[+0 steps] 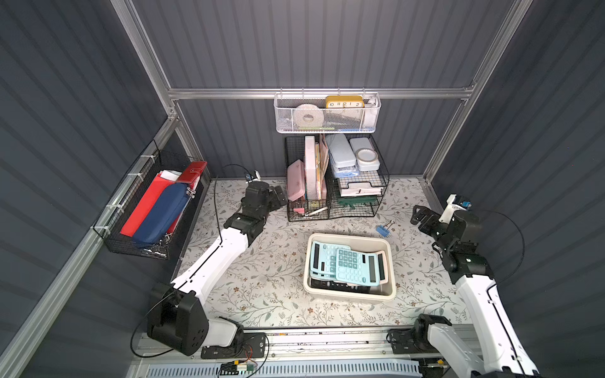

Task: Put the calculator in the storage box
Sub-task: Reset both arms

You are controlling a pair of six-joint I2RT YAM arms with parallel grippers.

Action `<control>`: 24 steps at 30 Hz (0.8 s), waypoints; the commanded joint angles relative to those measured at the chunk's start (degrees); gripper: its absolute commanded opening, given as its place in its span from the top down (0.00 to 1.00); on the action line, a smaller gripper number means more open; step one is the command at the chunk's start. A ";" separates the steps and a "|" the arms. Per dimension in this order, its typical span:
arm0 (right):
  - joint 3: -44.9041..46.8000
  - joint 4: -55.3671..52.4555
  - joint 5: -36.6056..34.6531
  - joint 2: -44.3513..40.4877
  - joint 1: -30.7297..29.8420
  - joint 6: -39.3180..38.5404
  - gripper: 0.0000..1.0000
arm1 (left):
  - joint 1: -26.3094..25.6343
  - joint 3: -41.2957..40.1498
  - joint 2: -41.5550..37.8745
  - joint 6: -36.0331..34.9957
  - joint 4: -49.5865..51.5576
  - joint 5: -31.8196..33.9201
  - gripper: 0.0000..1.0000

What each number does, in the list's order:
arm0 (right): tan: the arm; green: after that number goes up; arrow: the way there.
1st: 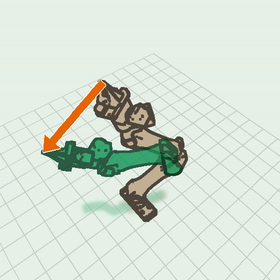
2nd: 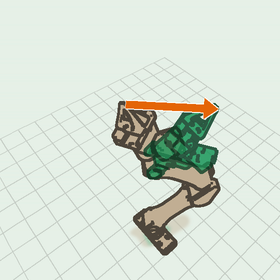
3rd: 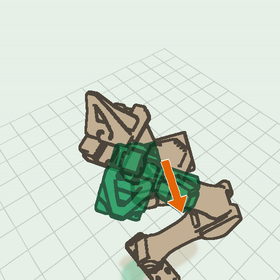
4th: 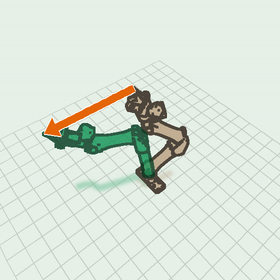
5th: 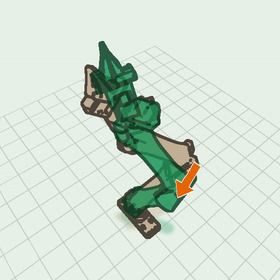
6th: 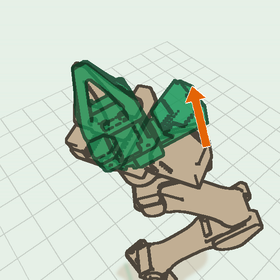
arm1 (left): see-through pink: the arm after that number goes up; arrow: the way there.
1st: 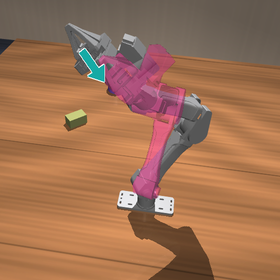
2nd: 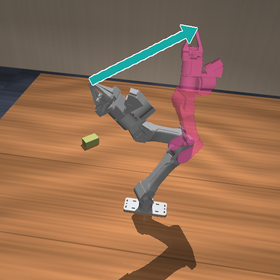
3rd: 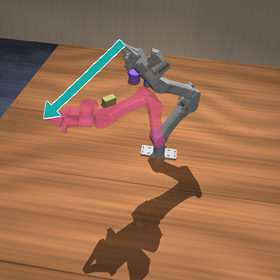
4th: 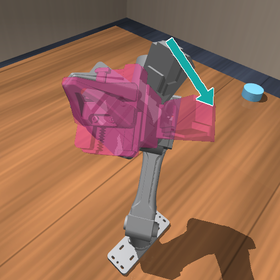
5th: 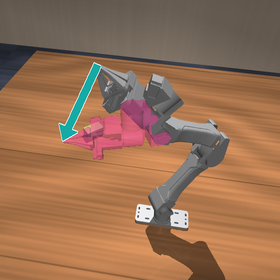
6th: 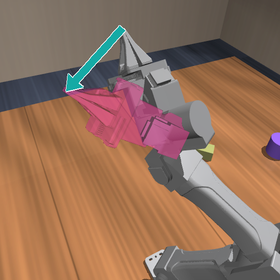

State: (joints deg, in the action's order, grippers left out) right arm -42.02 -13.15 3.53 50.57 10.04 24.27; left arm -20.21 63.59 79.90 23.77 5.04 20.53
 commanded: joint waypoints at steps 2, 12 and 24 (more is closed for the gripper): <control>4.85 11.69 5.21 2.20 3.82 1.53 0.01 | 4.16 -5.37 0.49 -5.31 -5.95 -4.39 0.01; 14.52 23.62 2.13 7.91 4.59 -1.86 0.01 | 5.45 -18.35 -1.72 -15.82 -18.94 1.52 0.01; 19.03 36.53 -12.24 14.19 -3.73 -9.89 0.01 | 8.32 -37.58 -4.32 -24.81 -47.39 -5.26 0.01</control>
State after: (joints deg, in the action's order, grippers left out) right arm -23.92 17.80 -3.27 63.26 8.36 18.28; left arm -12.75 29.56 77.60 2.66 -30.30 18.22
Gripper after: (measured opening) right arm 0.990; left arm 0.992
